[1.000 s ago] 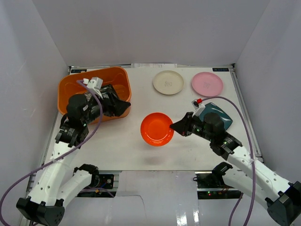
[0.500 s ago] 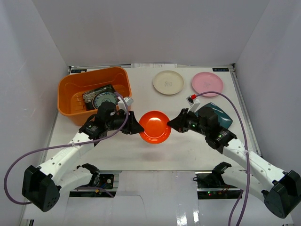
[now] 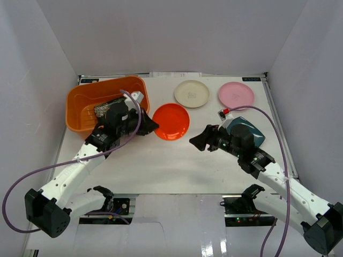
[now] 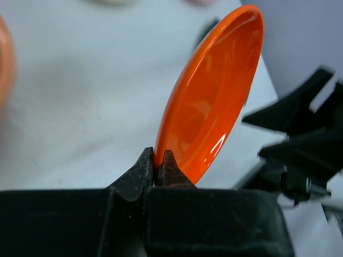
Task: Place the plates into the plastic bin on the countertop
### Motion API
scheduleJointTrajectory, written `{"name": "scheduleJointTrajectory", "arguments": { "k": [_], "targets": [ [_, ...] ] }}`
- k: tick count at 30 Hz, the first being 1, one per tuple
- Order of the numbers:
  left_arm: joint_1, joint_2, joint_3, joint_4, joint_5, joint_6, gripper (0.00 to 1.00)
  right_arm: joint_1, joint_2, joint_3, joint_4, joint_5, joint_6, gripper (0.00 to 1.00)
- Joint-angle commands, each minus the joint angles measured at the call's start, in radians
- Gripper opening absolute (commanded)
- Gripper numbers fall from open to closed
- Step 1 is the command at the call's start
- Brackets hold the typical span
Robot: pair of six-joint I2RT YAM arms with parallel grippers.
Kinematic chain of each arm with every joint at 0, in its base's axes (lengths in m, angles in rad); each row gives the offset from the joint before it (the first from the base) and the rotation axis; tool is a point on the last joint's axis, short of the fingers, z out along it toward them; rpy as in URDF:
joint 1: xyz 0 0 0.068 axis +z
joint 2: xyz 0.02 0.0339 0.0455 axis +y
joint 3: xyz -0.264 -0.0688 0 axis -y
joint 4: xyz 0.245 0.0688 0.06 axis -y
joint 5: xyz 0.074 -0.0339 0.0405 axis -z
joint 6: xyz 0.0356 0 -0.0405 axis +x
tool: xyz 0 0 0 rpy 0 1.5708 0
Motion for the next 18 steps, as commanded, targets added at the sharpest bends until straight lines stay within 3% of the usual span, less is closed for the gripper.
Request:
{"name": "scheduleJointTrajectory", "arguments": {
  "k": [1, 4, 10, 14, 18],
  "targets": [
    [0.092, -0.010, 0.160, 0.005, -0.180, 0.021, 0.00, -0.005, -0.064, -0.023, -0.038, 0.076, -0.028, 0.73],
    [0.337, 0.013, 0.174, 0.026, -0.175, -0.044, 0.00, -0.008, -0.106, -0.071, -0.055, 0.087, -0.019, 0.73],
    [0.649, 0.070, 0.092, 0.077, -0.177, -0.102, 0.00, -0.008, -0.175, -0.161, -0.088, 0.099, -0.010, 0.73],
    [0.719, 0.149, 0.072, 0.078, -0.233, -0.114, 0.00, -0.008, -0.218, -0.217, -0.118, 0.134, -0.017, 0.73],
    [0.756, 0.244, 0.077, 0.084, -0.194, -0.105, 0.00, -0.008, -0.227, -0.257, -0.127, 0.136, -0.010, 0.73]
  ]
}}
